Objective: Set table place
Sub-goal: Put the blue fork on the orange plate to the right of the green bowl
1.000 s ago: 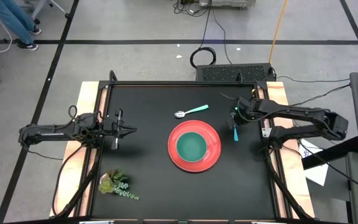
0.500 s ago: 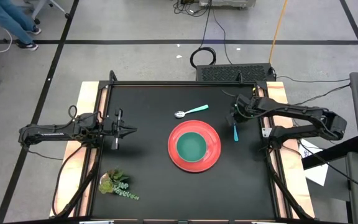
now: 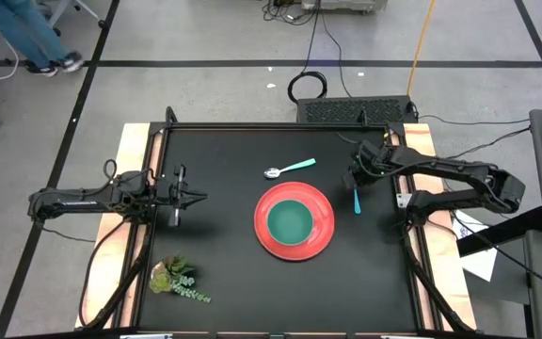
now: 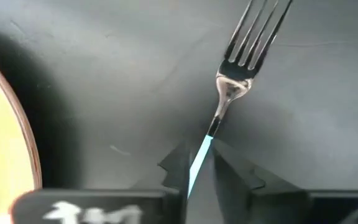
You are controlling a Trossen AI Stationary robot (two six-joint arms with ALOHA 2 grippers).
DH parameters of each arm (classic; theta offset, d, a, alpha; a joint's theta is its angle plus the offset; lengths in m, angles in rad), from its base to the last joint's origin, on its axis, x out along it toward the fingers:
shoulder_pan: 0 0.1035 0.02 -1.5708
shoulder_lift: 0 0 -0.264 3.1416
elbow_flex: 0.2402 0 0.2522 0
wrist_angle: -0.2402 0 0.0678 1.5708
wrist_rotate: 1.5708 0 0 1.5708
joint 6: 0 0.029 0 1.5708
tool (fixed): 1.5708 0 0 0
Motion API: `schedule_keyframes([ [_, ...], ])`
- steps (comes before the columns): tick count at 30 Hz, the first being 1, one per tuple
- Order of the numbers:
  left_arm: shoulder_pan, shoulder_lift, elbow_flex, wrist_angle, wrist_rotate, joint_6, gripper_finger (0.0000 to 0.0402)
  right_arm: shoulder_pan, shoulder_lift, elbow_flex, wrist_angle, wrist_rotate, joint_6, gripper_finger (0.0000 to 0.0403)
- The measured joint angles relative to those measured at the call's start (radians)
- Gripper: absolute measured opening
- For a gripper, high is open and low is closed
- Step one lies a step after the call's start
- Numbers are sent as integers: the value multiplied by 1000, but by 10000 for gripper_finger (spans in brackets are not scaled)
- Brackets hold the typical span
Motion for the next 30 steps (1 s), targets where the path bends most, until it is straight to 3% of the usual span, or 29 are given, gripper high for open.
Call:
schedule_keyframes([
  [9,0,0,0,0,0,-1,33,-14,16,0,7,1,-50,145],
  [30,0,0,0,0,0,-1,33,-45,237,4,47,9,-61,145],
])
